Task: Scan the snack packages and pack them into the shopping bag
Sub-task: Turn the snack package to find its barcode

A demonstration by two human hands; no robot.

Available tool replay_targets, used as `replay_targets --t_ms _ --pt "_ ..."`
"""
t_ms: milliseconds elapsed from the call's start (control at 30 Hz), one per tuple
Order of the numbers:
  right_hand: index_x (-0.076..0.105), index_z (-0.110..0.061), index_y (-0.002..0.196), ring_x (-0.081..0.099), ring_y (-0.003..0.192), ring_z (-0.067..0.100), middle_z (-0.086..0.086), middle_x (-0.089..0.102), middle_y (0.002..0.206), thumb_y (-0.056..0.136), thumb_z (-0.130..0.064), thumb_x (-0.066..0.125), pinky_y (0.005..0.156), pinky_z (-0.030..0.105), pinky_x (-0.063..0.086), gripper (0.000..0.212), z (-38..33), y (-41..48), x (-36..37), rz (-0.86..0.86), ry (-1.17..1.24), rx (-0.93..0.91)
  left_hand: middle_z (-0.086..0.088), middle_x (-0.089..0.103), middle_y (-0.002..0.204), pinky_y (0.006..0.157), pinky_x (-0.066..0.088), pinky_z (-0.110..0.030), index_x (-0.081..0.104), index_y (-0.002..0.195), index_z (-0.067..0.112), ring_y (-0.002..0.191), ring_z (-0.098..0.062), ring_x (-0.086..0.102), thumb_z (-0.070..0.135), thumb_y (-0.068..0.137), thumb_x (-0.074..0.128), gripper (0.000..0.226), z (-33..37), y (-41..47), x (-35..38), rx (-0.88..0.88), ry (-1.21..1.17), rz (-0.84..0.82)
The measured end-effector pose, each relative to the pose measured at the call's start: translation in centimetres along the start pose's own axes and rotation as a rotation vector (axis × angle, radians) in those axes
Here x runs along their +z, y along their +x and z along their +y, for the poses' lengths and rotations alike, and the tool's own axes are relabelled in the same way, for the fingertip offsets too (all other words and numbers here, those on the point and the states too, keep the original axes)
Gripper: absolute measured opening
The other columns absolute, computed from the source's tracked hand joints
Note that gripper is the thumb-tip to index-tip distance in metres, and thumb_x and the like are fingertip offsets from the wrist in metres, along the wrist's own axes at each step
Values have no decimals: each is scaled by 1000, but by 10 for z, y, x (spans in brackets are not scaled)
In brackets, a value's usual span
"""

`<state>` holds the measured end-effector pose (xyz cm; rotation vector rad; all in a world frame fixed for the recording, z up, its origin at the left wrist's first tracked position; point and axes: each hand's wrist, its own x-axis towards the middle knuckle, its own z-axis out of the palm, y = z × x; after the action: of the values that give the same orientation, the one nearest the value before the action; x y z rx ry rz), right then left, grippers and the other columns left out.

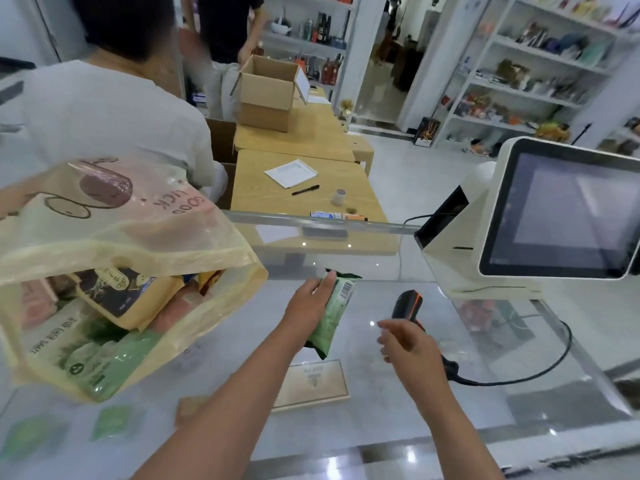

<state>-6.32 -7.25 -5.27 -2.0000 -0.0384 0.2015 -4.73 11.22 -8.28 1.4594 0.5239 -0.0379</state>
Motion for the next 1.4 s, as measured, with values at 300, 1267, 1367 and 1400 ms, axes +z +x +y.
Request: replay_targets --t_ms 300,1267,1367,1400 --pt "39 -25 139 49 116 22 4 48 122 77 -34 75 92 34 43 72 59 50 -54 -12 -609 90 -14 67 91 60 56 -32 58 109 13 61 -22 66 54 96 42 46 -7 31 40 -83 57 -110" --pt "52 -9 64 35 48 11 -4 47 53 67 -14 65 41 19 31 14 12 63 -87 -71 -353 -12 -13 67 72 73 56 -40 54 62 14 67 -30 67 65 88 47 57 -25 80 72 -42 465 -5" --pt "52 -6 65 33 48 11 -3 45 53 67 -13 66 42 21 30 16 11 61 -87 -68 -339 -11 -15 67 74 73 57 -43 52 64 13 70 -33 68 66 87 47 58 -26 82 71 -42 467 -6" --pt "51 -6 65 32 48 11 -3 44 53 68 -13 66 42 21 30 16 10 61 -88 -67 -342 -11 -16 68 76 73 57 -43 52 66 13 70 -33 68 67 86 46 59 -26 82 71 -40 469 -8"
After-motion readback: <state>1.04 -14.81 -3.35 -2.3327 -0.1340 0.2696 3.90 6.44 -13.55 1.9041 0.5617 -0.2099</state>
